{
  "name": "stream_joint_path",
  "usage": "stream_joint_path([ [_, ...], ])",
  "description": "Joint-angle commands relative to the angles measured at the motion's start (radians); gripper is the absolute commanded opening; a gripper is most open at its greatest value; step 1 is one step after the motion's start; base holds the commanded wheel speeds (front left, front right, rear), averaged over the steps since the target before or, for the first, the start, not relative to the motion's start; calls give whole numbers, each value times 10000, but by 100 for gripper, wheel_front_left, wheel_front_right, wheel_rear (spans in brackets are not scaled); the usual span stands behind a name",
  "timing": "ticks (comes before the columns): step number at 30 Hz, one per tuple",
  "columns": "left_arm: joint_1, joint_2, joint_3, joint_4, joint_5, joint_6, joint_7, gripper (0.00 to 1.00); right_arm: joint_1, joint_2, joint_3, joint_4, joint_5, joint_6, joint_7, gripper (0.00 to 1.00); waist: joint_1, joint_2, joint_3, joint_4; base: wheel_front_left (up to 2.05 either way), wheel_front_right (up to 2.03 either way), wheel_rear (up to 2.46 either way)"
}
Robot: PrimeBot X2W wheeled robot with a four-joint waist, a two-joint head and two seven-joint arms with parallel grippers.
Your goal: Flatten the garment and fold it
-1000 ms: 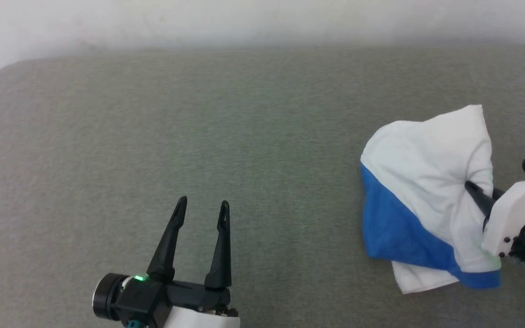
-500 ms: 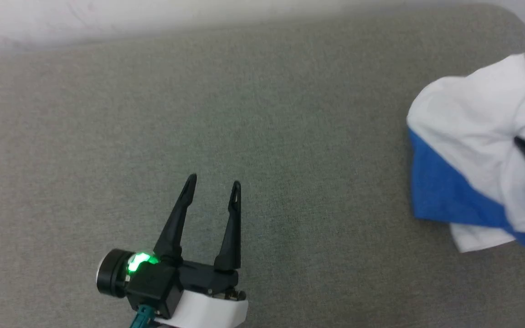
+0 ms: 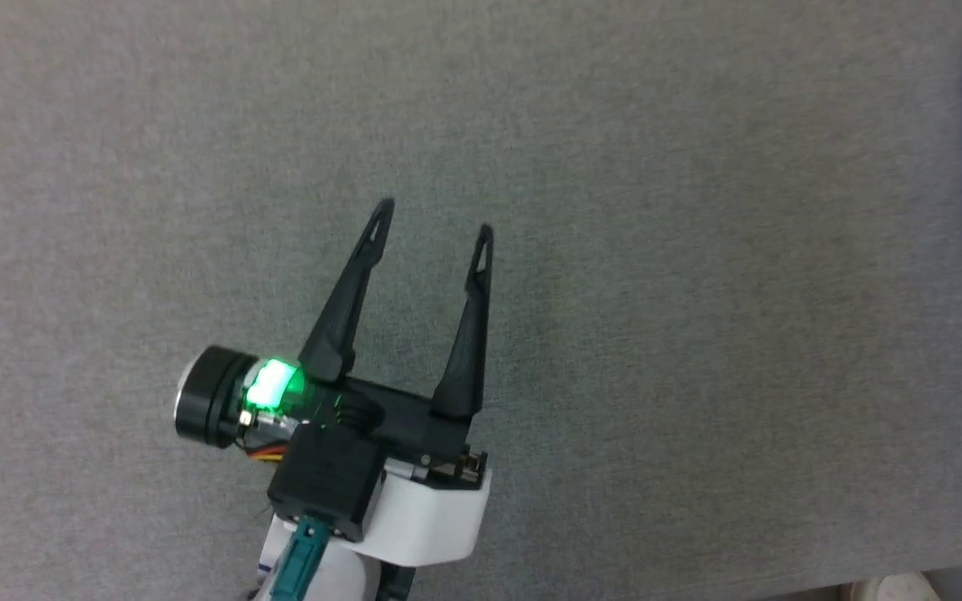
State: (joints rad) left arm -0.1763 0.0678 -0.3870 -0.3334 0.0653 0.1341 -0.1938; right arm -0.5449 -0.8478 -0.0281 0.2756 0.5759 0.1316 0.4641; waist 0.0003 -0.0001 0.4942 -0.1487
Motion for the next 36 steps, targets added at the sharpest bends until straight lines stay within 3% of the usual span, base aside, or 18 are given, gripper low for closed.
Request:
stream_joint_path([
  [1, -251, 23, -64, -88, 145, 76, 33, 100, -252, -246, 55, 274, 120, -9, -258, 0, -3, 1, 1336, 349, 0, 0, 0],
  [12, -791, -18, -404, -11, 442, 177, 138, 100, -1150, -1014, 743, 2709, 489, -9, -1746, 0, -3, 1, 2006, 460, 0, 0, 0],
  [13, -812, -19, -413, -6, 450, 189, 149, 100, -1234, -1070, 821, 2904, 453, -9, -1871, 4, -3, 1, 2018, 450, 0, 0, 0],
  [14, -833, -20, -416, -7, 457, 203, 161, 100, -1333, -1098, 892, 3091, 435, -9, -1978, 31, -3, 1, 2026, 435, 0, 0, 0],
  [15, -833, -20, -416, -7, 457, 203, 161, 100, -1333, -1098, 892, 3091, 435, -9, -1978, 31, -3, 1, 2026, 435, 0, 0, 0],
  [16, -856, -20, -419, -11, 463, 214, 170, 100, -1432, -1121, 982, 3251, 418, -9, -2077, 51, -3, 1, 2026, 416, 0, 0, 0],
  [17, -878, -21, -420, -13, 464, 224, 177, 100, -1535, -1142, 1086, 3381, 384, -9, -2190, 100, -3, 1, 2019, 395, 0, 0, 0],
  [25, -926, -34, -385, 192, 167, 282, -47, 100, -2212, -1054, 1961, 4212, 432, -9, -2668, 100, -3, 1, 1516, 300, 0, 0, 0],
  [36, -359, -15, -27, 463, -528, 595, -570, 100, -2303, -1064, 2586, 5072, 750, -9, -3226, 100, -3, 1, 33, 563, 0, 0, 0],
])
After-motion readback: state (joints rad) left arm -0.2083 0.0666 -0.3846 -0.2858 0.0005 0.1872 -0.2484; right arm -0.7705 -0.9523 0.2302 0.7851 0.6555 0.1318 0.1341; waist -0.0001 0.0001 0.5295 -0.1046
